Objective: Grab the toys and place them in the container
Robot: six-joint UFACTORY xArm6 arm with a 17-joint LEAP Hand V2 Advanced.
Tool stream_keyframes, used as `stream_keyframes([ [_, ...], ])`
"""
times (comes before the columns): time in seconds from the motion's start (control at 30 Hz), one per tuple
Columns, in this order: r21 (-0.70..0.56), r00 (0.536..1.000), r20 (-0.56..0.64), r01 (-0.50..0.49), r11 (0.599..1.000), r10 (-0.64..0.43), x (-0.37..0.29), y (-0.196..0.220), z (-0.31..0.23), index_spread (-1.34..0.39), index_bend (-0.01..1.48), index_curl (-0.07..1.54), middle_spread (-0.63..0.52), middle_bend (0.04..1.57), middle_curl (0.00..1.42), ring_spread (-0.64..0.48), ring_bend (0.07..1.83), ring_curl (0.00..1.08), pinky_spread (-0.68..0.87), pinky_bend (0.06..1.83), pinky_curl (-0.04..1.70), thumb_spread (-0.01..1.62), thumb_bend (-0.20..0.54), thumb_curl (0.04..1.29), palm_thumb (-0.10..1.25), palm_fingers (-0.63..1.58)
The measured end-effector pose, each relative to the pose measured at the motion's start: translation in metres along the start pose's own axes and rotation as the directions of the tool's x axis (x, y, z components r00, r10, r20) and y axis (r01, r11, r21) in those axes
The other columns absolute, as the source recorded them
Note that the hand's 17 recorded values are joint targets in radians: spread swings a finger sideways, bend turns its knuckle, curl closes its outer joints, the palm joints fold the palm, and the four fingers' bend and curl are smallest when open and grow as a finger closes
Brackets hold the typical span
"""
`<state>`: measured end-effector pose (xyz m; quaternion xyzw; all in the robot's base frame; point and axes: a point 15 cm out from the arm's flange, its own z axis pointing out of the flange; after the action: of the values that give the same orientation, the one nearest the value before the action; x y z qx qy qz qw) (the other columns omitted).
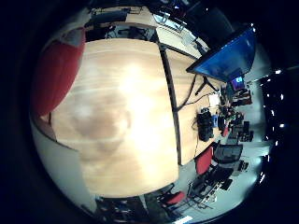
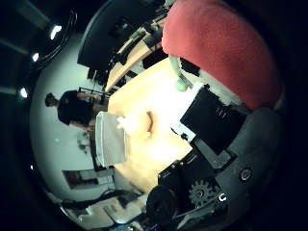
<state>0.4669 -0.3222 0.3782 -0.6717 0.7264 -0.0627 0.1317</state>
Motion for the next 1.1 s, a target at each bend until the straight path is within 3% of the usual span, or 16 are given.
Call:
stream_keyframes([
  [0.17,0.071,0.997,-0.035,0.076,0.995,-0.073,-0.045,-0.011,-0.054,-0.58,0.39,0.61,-0.41,0.9,0.59,-0.35,1.21,0.48,-0.48,1.19,0.43,0.91,-0.019,0.36,1.04,1.22],
  [0.37,0.077,0.985,-0.007,0.174,0.982,-0.174,-0.126,-0.004,-0.074,-0.58,0.37,0.63,-0.41,0.91,0.58,-0.35,1.21,0.48,-0.48,1.17,0.44,0.92,-0.019,0.35,1.03,1.21],
  [0.73,0.086,0.948,0.072,0.303,0.949,-0.31,-0.277,0.004,-0.078,-0.59,0.35,0.66,-0.41,0.91,0.58,-0.35,1.21,0.48,-0.5,1.16,0.45,0.95,-0.018,0.35,1.03,1.2],
  [1.1,0.038,0.878,0.178,0.446,0.894,-0.445,-0.408,0.049,-0.051,-0.6,0.33,0.68,-0.41,0.91,0.58,-0.35,1.22,0.48,-0.51,1.14,0.46,0.96,-0.014,0.35,1.04,1.2],
])
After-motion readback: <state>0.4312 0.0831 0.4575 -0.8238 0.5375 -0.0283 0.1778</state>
